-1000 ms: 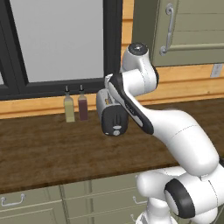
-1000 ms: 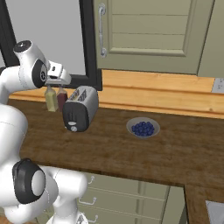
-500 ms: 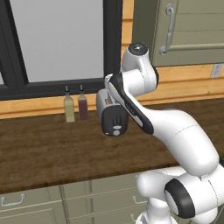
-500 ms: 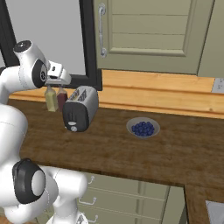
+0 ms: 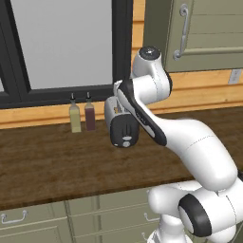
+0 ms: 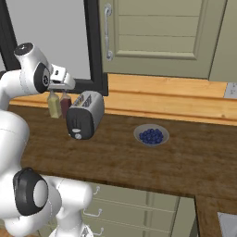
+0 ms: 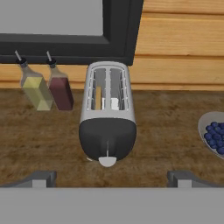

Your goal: Start the toaster. Once the lever pops up, take the bread to the plate on the dining counter.

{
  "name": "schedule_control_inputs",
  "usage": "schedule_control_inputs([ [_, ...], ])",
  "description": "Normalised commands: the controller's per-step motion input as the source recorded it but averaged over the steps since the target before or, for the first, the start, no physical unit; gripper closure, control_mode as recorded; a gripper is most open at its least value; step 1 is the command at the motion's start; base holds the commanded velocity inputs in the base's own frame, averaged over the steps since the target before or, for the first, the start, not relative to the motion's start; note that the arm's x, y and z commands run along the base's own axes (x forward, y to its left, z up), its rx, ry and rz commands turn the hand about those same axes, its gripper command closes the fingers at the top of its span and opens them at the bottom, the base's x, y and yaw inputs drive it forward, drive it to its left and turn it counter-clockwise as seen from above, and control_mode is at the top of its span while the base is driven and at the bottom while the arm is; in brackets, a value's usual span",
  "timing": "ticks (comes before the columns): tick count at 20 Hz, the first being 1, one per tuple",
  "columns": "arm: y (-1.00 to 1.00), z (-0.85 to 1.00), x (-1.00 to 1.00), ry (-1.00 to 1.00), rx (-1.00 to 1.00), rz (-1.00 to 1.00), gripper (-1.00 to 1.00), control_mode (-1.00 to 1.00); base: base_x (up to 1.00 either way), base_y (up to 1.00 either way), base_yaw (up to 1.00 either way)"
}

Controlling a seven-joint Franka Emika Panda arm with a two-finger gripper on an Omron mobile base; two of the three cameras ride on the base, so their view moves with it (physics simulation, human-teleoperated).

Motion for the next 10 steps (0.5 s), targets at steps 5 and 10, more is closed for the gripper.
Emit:
schedule_control_inputs([
  [5, 0.00, 0.00, 0.00, 0.00, 0.00, 0.00, -1.00, -1.00, 0.00, 0.00, 0.00],
  [10, 0.00, 0.00, 0.00, 0.00, 0.00, 0.00, -1.00, -1.00, 0.00, 0.00, 0.00],
])
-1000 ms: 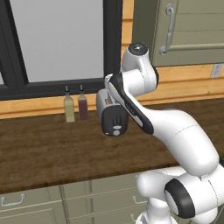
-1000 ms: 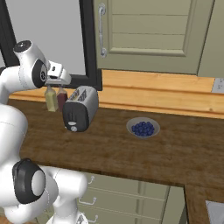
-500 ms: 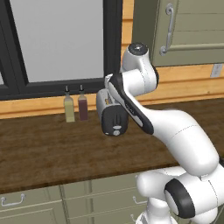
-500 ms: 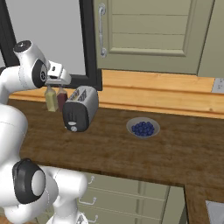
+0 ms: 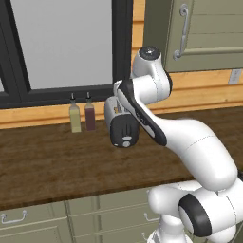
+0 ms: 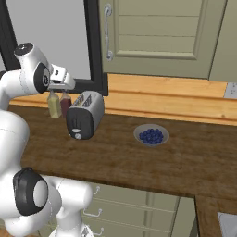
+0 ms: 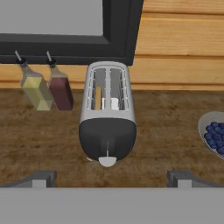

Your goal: Start the toaster. Once the lever pops up, take the bread to the plate on the dining counter.

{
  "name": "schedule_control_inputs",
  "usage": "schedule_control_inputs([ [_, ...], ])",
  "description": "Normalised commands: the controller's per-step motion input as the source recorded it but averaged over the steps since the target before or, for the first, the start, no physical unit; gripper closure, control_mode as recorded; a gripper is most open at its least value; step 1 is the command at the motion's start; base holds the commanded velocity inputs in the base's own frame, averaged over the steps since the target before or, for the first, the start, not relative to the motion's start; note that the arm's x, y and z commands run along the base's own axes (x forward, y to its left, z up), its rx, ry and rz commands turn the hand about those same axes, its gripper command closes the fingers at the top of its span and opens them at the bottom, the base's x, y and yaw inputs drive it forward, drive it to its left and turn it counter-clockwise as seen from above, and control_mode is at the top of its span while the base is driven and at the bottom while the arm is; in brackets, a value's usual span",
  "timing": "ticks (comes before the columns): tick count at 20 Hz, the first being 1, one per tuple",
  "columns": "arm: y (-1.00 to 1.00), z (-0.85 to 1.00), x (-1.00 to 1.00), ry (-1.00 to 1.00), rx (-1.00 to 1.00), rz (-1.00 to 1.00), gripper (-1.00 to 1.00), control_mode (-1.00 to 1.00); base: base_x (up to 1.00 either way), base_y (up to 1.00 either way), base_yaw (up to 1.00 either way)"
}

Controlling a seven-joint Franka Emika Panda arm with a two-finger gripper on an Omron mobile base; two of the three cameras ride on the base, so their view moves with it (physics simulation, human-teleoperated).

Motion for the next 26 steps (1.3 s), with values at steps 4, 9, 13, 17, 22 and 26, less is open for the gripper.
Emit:
schedule_control_inputs([
  [4, 0.00, 0.00, 0.00, 0.00, 0.00, 0.00, -1.00, -1.00, 0.00, 0.00, 0.00],
  [9, 0.00, 0.00, 0.00, 0.00, 0.00, 0.00, -1.00, -1.00, 0.00, 0.00, 0.00],
  [13, 0.00, 0.00, 0.00, 0.00, 0.00, 0.00, -1.00, -1.00, 0.00, 0.00, 0.00],
  [17, 0.00, 0.00, 0.00, 0.00, 0.00, 0.00, -1.00, -1.00, 0.00, 0.00, 0.00],
  [22, 0.00, 0.00, 0.00, 0.00, 0.00, 0.00, -1.00, -1.00, 0.00, 0.00, 0.00],
  [26, 0.00, 0.00, 0.00, 0.00, 0.00, 0.00, -1.00, -1.00, 0.00, 0.00, 0.00],
])
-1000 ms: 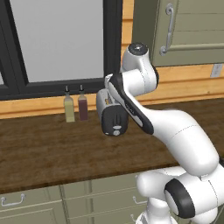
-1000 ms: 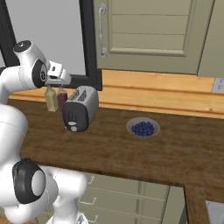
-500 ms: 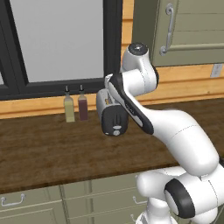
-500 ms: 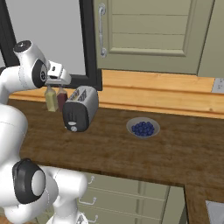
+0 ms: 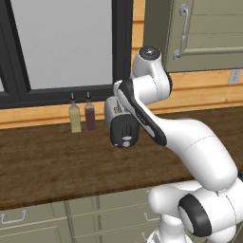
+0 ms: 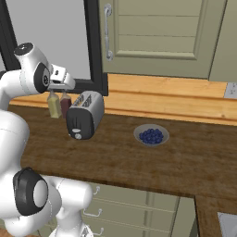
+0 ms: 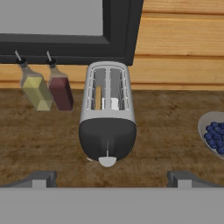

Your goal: Start the toaster. Once the lever pops up, take the bread to the plate on the dining counter.

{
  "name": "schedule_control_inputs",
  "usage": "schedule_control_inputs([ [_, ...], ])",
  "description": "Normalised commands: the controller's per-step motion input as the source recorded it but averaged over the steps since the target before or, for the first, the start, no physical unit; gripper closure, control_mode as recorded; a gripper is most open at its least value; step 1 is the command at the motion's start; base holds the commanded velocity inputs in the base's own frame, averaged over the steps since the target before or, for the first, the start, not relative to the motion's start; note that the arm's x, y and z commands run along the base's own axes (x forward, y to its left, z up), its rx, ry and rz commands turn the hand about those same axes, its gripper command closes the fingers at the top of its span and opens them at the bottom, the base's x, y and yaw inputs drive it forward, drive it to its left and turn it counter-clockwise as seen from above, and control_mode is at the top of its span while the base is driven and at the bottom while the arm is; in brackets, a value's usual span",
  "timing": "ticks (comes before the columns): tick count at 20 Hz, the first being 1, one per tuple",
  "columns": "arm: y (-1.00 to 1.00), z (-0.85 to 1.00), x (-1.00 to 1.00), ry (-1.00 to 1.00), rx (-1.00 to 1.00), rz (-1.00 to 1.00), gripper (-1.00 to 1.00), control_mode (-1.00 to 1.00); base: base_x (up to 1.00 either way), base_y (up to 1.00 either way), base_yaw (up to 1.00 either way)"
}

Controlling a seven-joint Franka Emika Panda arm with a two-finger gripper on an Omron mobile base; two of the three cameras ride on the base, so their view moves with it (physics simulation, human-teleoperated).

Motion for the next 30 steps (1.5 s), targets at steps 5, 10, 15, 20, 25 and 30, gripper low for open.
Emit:
schedule_control_inputs([
  [5, 0.00, 0.00, 0.00, 0.00, 0.00, 0.00, -1.00, -1.00, 0.00, 0.00, 0.00],
  [10, 0.00, 0.00, 0.00, 0.00, 0.00, 0.00, -1.00, -1.00, 0.00, 0.00, 0.00],
  [15, 0.00, 0.00, 0.00, 0.00, 0.00, 0.00, -1.00, -1.00, 0.00, 0.00, 0.00],
  [20, 0.00, 0.00, 0.00, 0.00, 0.00, 0.00, -1.00, -1.00, 0.00, 0.00, 0.00],
  [25, 0.00, 0.00, 0.00, 0.00, 0.00, 0.00, -1.00, -1.00, 0.00, 0.00, 0.00],
  [30, 0.00, 0.00, 0.00, 0.00, 0.00, 0.00, -1.00, -1.00, 0.00, 0.00, 0.00],
])
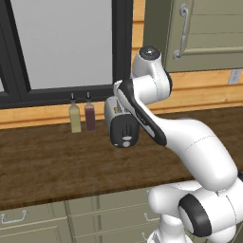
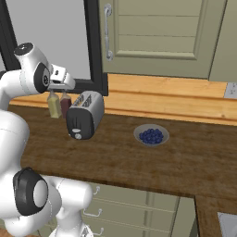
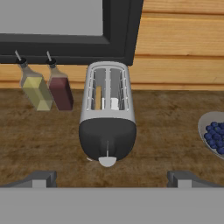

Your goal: Start the toaster. Once the lever pops up, take the bread to the plate on the dining counter.

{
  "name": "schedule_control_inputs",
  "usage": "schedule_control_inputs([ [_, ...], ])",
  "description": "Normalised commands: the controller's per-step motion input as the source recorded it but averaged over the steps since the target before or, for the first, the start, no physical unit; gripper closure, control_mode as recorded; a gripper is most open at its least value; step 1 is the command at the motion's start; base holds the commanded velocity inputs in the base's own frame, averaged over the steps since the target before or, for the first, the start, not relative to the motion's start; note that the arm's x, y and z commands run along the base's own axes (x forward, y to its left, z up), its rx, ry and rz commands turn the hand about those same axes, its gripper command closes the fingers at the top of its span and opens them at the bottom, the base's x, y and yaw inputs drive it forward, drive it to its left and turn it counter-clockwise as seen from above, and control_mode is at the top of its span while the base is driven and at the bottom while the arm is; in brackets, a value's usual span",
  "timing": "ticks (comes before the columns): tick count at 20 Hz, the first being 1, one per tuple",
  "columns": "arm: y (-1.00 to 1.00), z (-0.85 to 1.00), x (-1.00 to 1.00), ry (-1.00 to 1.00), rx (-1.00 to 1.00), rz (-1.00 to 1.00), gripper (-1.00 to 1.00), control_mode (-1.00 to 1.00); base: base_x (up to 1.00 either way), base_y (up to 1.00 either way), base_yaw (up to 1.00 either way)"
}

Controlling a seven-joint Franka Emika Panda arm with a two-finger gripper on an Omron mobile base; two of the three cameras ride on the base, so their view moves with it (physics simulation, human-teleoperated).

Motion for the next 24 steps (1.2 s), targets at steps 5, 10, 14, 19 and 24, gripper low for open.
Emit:
schedule_control_inputs([
  [5, 0.00, 0.00, 0.00, 0.00, 0.00, 0.00, -1.00, -1.00, 0.00, 0.00, 0.00],
  [10, 0.00, 0.00, 0.00, 0.00, 0.00, 0.00, -1.00, -1.00, 0.00, 0.00, 0.00],
  [14, 0.00, 0.00, 0.00, 0.00, 0.00, 0.00, -1.00, -1.00, 0.00, 0.00, 0.00],
  [19, 0.00, 0.00, 0.00, 0.00, 0.00, 0.00, -1.00, -1.00, 0.00, 0.00, 0.00],
  [24, 0.00, 0.00, 0.00, 0.00, 0.00, 0.00, -1.00, -1.00, 0.00, 0.00, 0.00],
])
